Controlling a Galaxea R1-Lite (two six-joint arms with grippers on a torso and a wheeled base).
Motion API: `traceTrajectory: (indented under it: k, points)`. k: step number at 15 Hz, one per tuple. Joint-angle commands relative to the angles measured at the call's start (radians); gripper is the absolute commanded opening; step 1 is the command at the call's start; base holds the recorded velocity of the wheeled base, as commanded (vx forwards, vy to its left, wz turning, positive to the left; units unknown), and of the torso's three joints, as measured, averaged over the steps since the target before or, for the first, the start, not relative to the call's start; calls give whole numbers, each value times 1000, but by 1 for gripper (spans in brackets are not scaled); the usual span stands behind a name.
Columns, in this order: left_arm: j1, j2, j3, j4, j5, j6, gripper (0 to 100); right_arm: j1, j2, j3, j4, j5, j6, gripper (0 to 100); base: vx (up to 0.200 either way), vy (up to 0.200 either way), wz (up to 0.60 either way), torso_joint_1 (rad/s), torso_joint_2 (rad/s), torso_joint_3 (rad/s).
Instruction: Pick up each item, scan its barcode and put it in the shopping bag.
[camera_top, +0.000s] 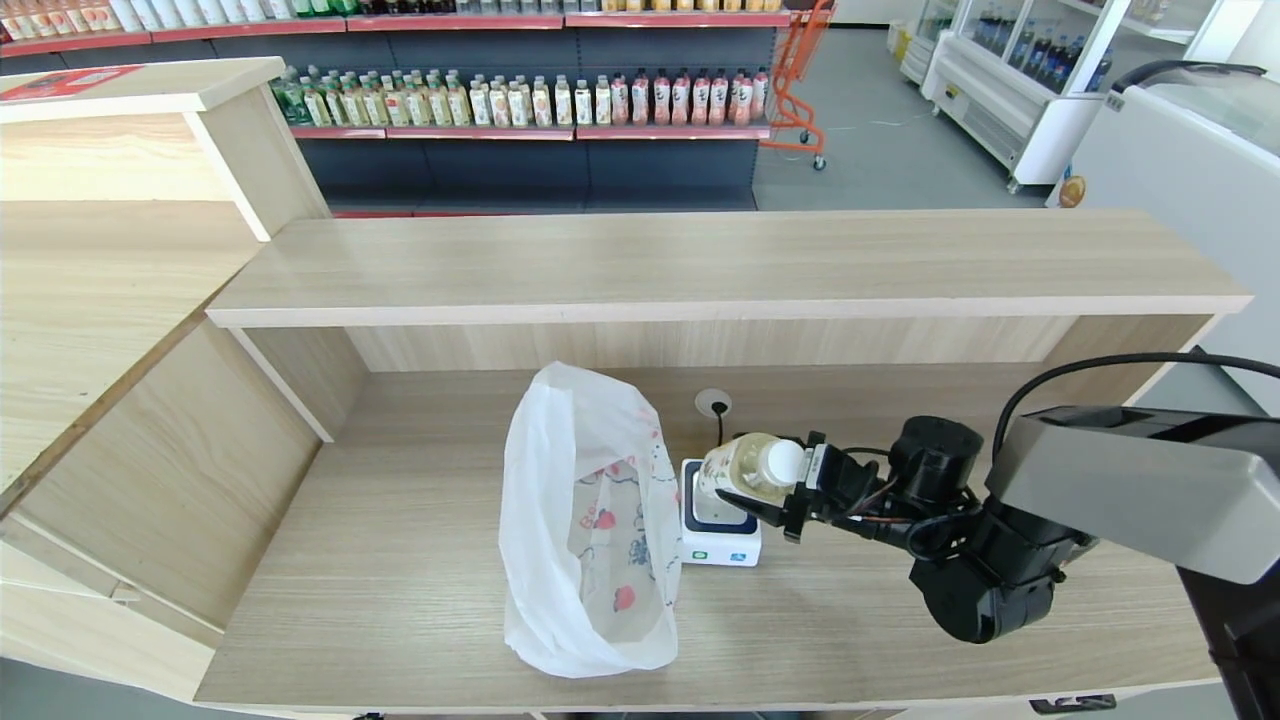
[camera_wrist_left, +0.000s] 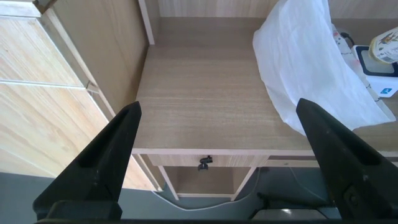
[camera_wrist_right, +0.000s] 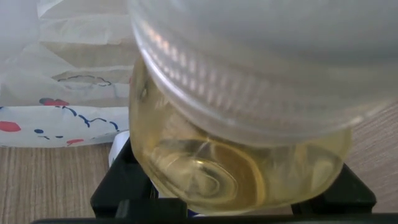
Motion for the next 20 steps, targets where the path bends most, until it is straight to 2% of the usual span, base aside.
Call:
traceTrajectory:
  k: [1,3,4,5,7,8,9,11,12,13,14,16,18,20]
  points:
    - [0,0,0,0,0,0,100,-3,1,0,4,-1,4,0,0,0,0,0,0,0]
    - [0,1,0,0,0,0,100,-32,-66,20,4,-5,73,0,0,0,0,0,0,0]
    - [0,0,0,0,0,0,100,-51,-135,52,6,-31,157,0,0,0,0,0,0,0]
    - [0,0,0,0,0,0,100,-63,-223,116,6,-86,251,0,0,0,0,0,0,0]
    - [0,0,0,0,0,0,100,-64,-359,250,9,-264,432,0,0,0,0,0,0,0]
    - [0,0,0,0,0,0,100,-63,-378,276,10,-291,478,0,0,0,0,0,0,0]
    - [0,0,0,0,0,0,100,-61,-395,297,12,-357,581,0,0,0,0,0,0,0]
    - [0,0,0,0,0,0,100,-55,-372,254,47,-503,688,0,0,0,0,0,0,0]
    - [0,0,0,0,0,0,100,-55,-353,204,102,-540,720,0,0,0,0,0,0,0]
    - [0,0,0,0,0,0,100,-55,-343,179,136,-548,728,0,0,0,0,0,0,0]
    - [0,0,0,0,0,0,100,-52,-320,103,231,-551,748,0,0,0,0,0,0,0]
    - [0,0,0,0,0,0,100,-1,-273,-35,360,-549,834,0,0,0,0,0,0,0]
    - [0,0,0,0,0,0,100,48,-220,-190,469,-549,855,0,0,0,0,0,0,0]
    - [-2,0,0,0,0,0,100,81,-183,-258,538,-537,867,0,0,0,0,0,0,0]
